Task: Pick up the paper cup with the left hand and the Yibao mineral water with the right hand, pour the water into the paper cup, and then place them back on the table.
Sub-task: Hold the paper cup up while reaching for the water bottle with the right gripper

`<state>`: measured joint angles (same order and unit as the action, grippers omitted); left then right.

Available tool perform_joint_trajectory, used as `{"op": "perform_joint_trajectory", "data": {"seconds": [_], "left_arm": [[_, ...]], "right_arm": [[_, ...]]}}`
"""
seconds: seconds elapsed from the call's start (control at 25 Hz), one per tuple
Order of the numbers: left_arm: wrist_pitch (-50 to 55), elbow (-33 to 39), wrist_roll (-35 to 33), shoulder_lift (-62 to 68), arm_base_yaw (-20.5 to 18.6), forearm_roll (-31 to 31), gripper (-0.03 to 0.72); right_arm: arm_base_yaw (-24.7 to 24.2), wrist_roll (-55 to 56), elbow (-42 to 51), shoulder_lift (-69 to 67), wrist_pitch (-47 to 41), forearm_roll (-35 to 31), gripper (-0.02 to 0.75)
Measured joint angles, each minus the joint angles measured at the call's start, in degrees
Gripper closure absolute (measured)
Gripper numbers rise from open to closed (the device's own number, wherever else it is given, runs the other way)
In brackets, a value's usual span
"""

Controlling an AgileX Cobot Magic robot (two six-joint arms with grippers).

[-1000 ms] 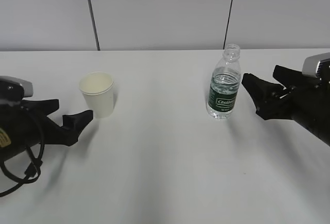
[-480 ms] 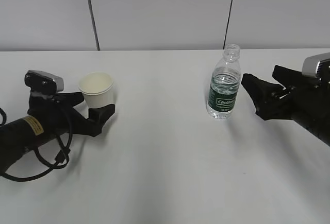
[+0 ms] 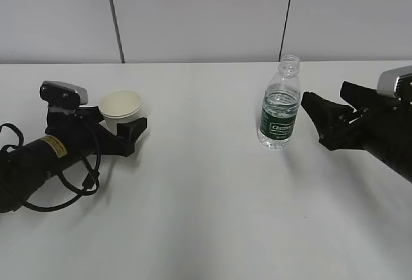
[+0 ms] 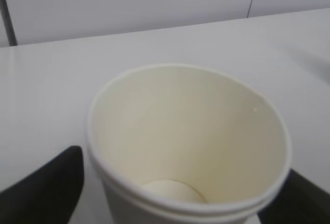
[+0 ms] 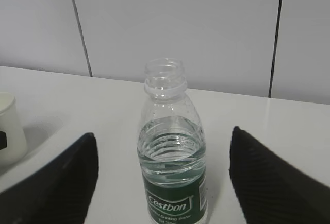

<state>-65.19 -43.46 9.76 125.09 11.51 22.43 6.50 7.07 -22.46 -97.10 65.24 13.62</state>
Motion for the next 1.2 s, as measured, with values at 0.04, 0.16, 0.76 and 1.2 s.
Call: {"op": "perform_joint_trajectory", "data": {"seconds": [0.04, 0.16, 0.76, 1.2], "left_arm": [[0.0, 0.0, 0.0, 0.0, 0.0, -0.3, 0.099], [0.0, 0.0, 0.0, 0.0, 0.0, -0.3, 0.113], [-0.1, 0.0, 0.0, 0.0, 0.0, -0.3, 0.232], [-0.1, 0.0, 0.0, 0.0, 0.0, -0.3, 0.240]], "right_arm": [[0.0, 0.0, 0.0, 0.0, 0.0, 0.0, 0.153], [0.0, 0.0, 0.0, 0.0, 0.0, 0.1, 0.153], [0.0, 0.0, -0.1, -3.4, 0.0, 0.1, 0.153], [0.0, 0.0, -0.2, -5.6, 0.2, 1.0, 0.112]]}}
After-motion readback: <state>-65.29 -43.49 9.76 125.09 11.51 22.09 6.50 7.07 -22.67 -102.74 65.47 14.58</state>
